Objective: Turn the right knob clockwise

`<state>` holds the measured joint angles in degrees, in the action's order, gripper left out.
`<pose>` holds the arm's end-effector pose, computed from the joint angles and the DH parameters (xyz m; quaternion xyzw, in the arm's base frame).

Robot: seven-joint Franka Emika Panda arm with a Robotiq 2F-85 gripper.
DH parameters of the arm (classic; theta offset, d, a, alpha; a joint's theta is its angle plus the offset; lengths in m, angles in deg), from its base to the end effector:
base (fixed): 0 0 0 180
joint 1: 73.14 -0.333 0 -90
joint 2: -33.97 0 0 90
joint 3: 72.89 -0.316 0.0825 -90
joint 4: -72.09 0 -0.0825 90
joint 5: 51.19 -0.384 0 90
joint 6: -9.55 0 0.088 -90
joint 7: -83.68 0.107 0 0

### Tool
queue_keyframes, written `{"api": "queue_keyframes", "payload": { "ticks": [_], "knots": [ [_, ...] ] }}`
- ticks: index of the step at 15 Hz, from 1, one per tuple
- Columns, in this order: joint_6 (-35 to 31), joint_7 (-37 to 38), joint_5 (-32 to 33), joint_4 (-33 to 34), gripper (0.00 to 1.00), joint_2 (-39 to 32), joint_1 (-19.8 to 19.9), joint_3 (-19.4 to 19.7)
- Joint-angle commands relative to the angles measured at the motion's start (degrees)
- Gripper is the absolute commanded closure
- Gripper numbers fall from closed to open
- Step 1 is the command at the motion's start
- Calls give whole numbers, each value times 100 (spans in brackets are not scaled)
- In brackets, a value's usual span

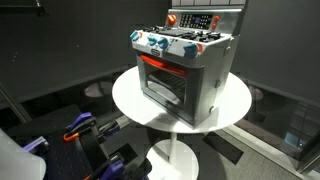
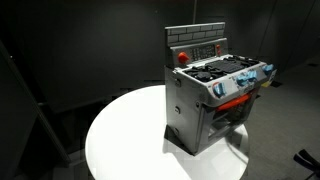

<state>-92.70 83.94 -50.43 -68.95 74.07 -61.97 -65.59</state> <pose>0.3239 -0.1156 0.5289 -0.9885 0.1470 -0.0143 0.0327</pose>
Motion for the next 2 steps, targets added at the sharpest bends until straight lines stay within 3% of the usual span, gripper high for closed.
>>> {"api": "queue_keyframes", "payload": {
  "ticks": [1,2],
  "knots": [
    [27,24,26,15,0,-6,-51,39],
    [31,24,26,15,0,-11,-51,39]
  ]
}}
